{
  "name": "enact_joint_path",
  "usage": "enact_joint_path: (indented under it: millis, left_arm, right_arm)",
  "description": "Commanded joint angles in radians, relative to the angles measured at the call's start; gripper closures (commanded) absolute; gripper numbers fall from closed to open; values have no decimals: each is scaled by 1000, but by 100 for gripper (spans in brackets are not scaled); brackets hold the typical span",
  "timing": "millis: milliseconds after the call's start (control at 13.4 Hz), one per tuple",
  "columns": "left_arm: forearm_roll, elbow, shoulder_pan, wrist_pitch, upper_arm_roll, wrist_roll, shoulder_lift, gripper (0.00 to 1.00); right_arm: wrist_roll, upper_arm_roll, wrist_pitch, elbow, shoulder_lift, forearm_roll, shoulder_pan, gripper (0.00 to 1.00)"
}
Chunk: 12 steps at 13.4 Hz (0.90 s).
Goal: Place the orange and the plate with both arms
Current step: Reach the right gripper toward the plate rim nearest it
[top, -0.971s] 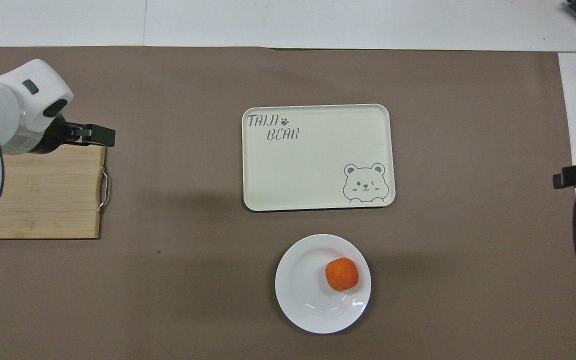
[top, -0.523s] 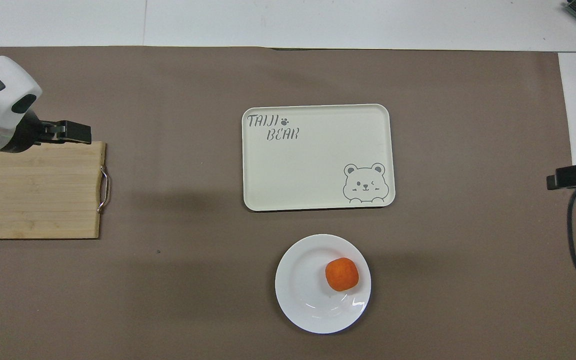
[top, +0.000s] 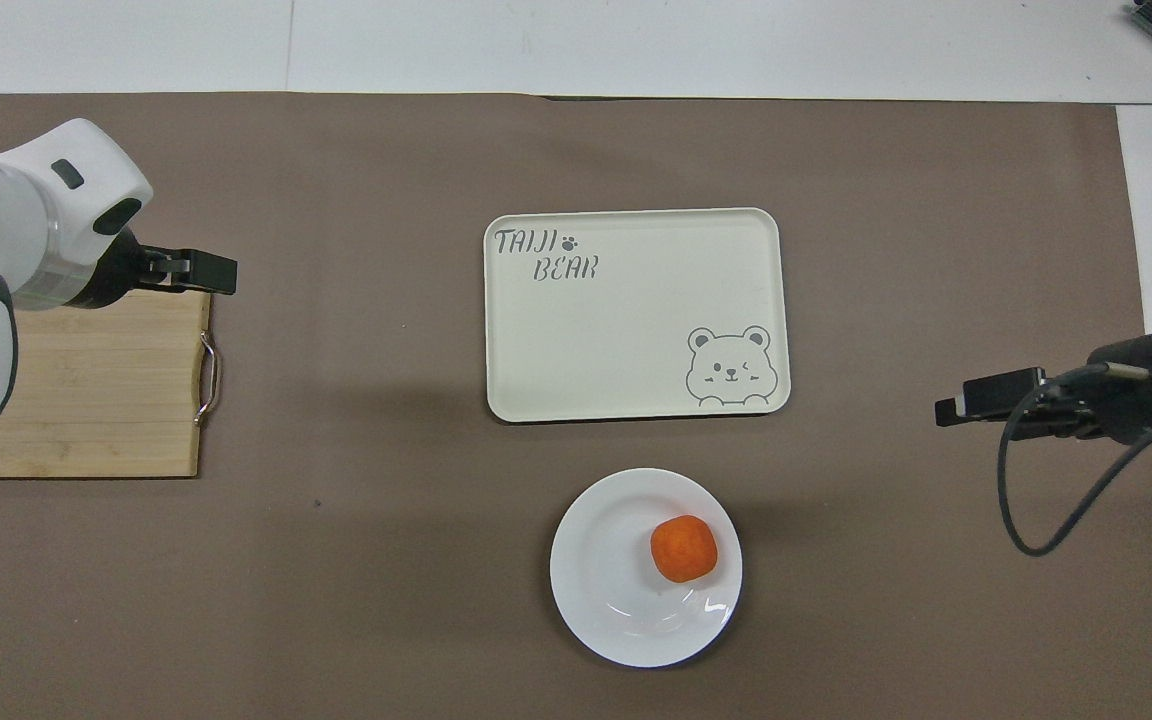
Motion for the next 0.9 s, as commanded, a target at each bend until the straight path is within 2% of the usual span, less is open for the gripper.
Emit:
enact_joint_path:
  millis: [0,75,149,373,597,821]
  left_arm:
    - [-15,12,-141,-11,180,-10,-3,0]
    - [-17,15,-194,-14,246,-13,-4,0]
    - [-17,13,-209,-17,271,-23,-6,0]
    - [-15,24,-199,-48,295,-33,-15,0]
    - [-6,94,-180,-140,296,31,-15,0]
    - [-11,119,-165,-189,299,107,-18,0]
  right_arm:
    - [-92,9,49,-185,-92,93,-19,0]
    - [-123,7,52,-229,-102,115,-19,0]
    - [-148,7,63,-272,-116,130,-19,0]
    - [-176,9,121,-411,-170,189,-15,0]
    - [-208,9,155,-469,-170,224,-7,0]
    - [-219,9,172,-486,-150,280,-4,0]
